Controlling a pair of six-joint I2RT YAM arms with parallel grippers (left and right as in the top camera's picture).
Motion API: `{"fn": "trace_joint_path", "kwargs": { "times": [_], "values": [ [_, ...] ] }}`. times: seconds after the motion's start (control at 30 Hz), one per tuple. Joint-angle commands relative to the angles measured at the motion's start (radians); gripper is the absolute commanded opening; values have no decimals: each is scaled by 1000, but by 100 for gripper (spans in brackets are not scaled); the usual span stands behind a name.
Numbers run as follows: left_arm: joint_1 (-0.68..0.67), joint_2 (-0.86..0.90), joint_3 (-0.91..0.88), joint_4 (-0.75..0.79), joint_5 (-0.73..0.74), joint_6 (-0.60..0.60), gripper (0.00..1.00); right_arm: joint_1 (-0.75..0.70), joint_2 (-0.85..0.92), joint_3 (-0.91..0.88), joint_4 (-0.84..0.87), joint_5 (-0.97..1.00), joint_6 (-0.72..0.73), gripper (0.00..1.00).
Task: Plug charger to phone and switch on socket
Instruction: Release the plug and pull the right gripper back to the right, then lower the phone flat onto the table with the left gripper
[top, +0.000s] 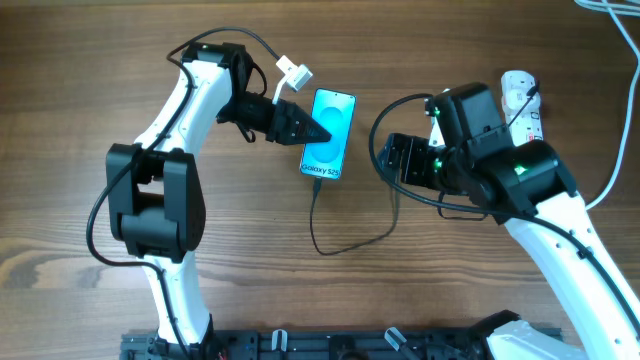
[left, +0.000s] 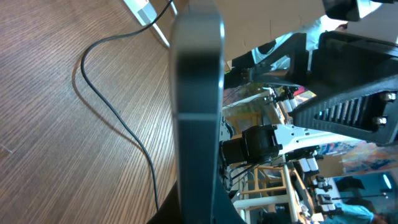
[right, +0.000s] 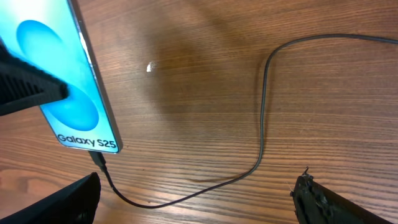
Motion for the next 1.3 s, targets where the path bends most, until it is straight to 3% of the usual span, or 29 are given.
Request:
{"fn": "trace_joint_path", "kwargs": {
  "times": [0.0,0.2,0.3,0.43,0.5,0.63,1.27],
  "values": [
    [1,-33,2,-1,56,45,4,-2,32,21,-5,13,-19,100],
    [1,-33,2,-1,56,32,4,-2,60,21,-5,13,-18,100],
    [1,-33,2,28,55,-77,4,-2,66,21,-5,12,-16,100],
    [1,-29,1,169,-30,-428,4,-2,68,21,-4,-14,-17,100],
    [1,-26,-6,294,-189,-717,4,-2,68,21,-5,-13,-17,100],
    [1,-10,-11,361,-433,-1005,4,-2,68,21,-6,-13,-17,100],
    [-51,100,-11,418,-481,-1071,4,-2,68,21,-4,-13,6,100]
  ]
}}
